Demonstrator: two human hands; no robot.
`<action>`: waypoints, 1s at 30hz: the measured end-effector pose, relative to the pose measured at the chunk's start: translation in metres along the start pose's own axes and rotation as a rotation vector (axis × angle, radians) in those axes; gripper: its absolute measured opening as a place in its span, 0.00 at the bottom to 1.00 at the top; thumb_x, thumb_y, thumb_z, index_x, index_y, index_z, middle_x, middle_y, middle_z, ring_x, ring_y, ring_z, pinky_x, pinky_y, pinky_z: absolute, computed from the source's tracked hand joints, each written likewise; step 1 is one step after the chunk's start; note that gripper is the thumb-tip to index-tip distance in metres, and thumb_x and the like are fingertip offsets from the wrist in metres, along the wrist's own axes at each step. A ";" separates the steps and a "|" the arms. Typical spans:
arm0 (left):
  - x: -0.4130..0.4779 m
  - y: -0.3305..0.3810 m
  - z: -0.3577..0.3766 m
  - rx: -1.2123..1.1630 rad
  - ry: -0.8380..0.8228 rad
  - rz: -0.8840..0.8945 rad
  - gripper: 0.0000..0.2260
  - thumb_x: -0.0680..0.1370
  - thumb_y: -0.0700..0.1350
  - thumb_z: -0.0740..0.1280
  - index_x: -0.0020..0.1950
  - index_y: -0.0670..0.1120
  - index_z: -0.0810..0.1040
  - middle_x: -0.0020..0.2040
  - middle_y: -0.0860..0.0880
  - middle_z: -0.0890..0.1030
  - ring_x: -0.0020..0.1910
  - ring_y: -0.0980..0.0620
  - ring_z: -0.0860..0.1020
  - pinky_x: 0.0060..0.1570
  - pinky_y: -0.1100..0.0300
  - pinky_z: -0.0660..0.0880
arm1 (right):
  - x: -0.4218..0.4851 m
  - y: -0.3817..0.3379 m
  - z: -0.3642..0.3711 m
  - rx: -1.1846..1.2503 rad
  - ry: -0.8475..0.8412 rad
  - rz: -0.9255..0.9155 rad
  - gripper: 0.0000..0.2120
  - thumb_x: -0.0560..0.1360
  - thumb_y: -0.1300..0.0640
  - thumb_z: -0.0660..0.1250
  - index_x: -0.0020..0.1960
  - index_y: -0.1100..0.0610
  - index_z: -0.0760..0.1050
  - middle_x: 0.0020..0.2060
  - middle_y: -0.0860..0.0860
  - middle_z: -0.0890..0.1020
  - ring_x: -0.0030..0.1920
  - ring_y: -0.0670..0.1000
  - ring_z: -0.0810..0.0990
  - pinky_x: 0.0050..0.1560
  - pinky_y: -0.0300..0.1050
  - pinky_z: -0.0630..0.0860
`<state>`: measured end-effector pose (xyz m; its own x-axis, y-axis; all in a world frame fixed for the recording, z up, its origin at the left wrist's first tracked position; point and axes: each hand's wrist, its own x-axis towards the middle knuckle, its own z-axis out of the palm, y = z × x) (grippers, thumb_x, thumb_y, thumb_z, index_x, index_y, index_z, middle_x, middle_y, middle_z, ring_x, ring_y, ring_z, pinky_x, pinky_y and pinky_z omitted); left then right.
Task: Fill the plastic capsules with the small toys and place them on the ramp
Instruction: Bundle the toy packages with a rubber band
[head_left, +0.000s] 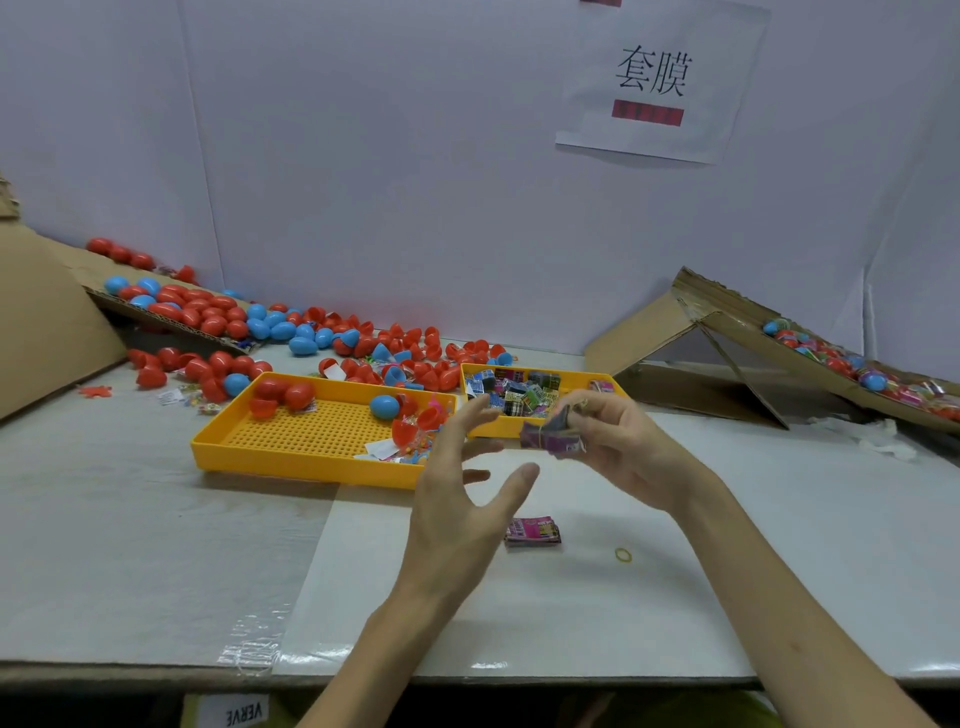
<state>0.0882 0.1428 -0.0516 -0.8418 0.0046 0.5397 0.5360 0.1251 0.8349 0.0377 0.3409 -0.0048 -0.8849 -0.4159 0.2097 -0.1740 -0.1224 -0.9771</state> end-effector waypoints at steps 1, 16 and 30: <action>0.000 0.000 0.000 -0.002 0.001 0.023 0.22 0.74 0.52 0.73 0.66 0.63 0.70 0.59 0.67 0.77 0.57 0.64 0.78 0.51 0.67 0.78 | -0.003 0.002 0.004 -0.025 -0.027 0.010 0.08 0.76 0.60 0.66 0.47 0.55 0.84 0.46 0.55 0.84 0.51 0.56 0.83 0.49 0.44 0.80; -0.005 0.003 -0.001 0.089 -0.050 0.066 0.05 0.73 0.42 0.76 0.48 0.48 0.84 0.42 0.55 0.85 0.44 0.59 0.82 0.40 0.68 0.77 | -0.012 0.004 0.003 -0.196 -0.059 0.038 0.09 0.76 0.55 0.68 0.50 0.57 0.85 0.47 0.55 0.85 0.50 0.53 0.83 0.50 0.43 0.80; -0.006 0.000 0.001 0.111 -0.064 0.050 0.07 0.74 0.37 0.76 0.48 0.47 0.83 0.44 0.50 0.85 0.38 0.55 0.84 0.41 0.58 0.82 | 0.077 -0.018 -0.046 -1.051 0.399 0.224 0.29 0.80 0.55 0.67 0.78 0.53 0.62 0.74 0.53 0.68 0.60 0.54 0.78 0.56 0.46 0.75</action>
<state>0.0935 0.1435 -0.0551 -0.8182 0.0769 0.5697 0.5704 0.2324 0.7878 -0.0475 0.3528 0.0275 -0.9828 0.0050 0.1844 -0.1041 0.8100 -0.5771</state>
